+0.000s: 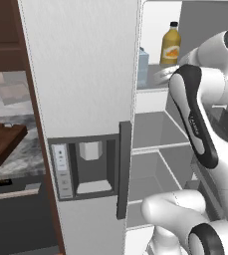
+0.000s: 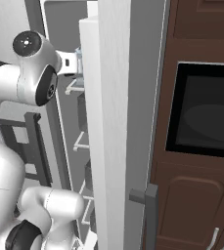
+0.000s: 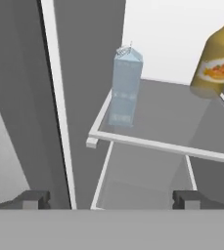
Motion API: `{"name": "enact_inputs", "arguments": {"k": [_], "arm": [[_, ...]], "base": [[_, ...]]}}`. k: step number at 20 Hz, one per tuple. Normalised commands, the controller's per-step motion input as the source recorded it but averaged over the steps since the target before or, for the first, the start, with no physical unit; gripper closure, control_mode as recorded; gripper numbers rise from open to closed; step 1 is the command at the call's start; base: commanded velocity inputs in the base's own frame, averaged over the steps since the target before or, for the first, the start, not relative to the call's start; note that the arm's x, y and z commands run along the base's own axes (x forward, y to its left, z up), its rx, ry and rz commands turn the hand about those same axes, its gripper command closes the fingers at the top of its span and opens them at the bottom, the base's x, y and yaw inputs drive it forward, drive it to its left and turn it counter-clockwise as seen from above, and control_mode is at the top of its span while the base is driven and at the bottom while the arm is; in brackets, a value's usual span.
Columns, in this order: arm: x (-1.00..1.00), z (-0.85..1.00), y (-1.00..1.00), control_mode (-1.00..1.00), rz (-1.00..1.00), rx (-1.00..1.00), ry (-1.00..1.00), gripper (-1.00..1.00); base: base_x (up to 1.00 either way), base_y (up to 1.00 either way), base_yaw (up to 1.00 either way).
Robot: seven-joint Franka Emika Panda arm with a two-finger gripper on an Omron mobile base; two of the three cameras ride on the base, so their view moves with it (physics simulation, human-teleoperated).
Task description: Take out the milk from the fridge and place it on the tray on the counter. Then take the sugar cube near the tray and place it in the tray.
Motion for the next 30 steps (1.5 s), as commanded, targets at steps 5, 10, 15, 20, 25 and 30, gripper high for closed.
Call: {"name": "enact_inputs", "arguments": {"k": [5,10,15,20,25,30], "arm": [[0.57,0.00,0.00,-1.00,0.03,0.00,0.00,-1.00],[0.48,0.04,0.00,-1.00,0.00,0.00,0.00,-1.00],[0.46,0.02,0.00,-1.00,0.00,0.00,0.00,-1.00],[0.27,0.13,-0.03,-1.00,0.08,0.02,0.00,-1.00],[0.16,0.04,-0.03,-1.00,0.15,0.04,0.00,-1.00],[0.15,0.00,0.00,-1.00,0.10,0.00,0.00,-1.00]], "base": [[0.00,0.00,0.00],[0.00,0.00,0.00],[0.00,0.00,0.00],[0.00,0.00,0.00],[0.00,0.00,0.00],[0.00,0.00,0.00]]}}
